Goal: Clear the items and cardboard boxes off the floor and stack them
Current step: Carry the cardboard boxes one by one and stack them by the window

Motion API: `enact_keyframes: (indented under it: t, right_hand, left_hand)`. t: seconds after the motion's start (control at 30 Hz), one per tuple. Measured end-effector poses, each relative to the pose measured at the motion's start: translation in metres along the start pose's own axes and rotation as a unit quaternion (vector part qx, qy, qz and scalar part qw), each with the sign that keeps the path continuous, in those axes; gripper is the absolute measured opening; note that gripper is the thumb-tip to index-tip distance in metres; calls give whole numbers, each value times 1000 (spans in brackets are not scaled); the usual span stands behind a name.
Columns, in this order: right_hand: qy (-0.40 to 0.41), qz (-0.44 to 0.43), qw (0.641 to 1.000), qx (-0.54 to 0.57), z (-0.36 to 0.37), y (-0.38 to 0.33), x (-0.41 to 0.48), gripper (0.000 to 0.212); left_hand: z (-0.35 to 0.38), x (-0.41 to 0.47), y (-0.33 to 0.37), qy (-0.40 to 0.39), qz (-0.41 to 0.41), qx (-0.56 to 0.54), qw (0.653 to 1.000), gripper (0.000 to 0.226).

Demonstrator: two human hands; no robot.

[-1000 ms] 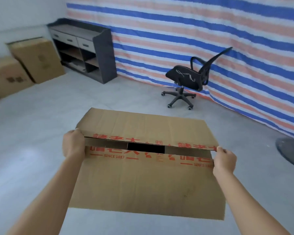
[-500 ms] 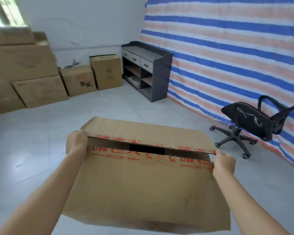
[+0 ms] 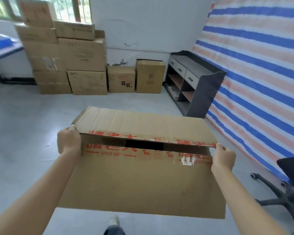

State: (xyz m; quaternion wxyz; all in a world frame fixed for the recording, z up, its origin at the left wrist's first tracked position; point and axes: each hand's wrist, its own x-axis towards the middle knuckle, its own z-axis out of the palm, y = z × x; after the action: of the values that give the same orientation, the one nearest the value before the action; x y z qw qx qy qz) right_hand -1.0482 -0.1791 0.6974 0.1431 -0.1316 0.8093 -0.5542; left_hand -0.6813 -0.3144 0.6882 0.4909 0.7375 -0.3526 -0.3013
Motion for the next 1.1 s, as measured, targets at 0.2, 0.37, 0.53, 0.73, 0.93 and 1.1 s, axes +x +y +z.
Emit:
enact_keyframes:
  t: [0.2, 0.37, 0.53, 0.73, 0.93, 1.1]
  right_hand:
    - [-29, -24, 999, -21, 123, -58, 42, 33]
    - [-14, -19, 999, -33, 212, -95, 80, 33]
    - [2, -10, 999, -38, 275, -107, 109, 34]
    - [5, 10, 999, -43, 343, -119, 164, 35]
    - [-30, 26, 998, -50, 430, -134, 256, 32]
    - [-56, 38, 996, -53, 516, -166, 338, 29]
  left_hand:
    - [44, 110, 26, 34, -8, 0, 999, 19]
    - [94, 194, 49, 16, -30, -3, 999, 25]
    - [139, 254, 61, 16, -42, 6, 999, 24]
    - [205, 307, 83, 7, -48, 23, 999, 24]
    - [296, 371, 110, 3, -61, 55, 997, 24]
    - [382, 432, 147, 13, -68, 79, 994, 25]
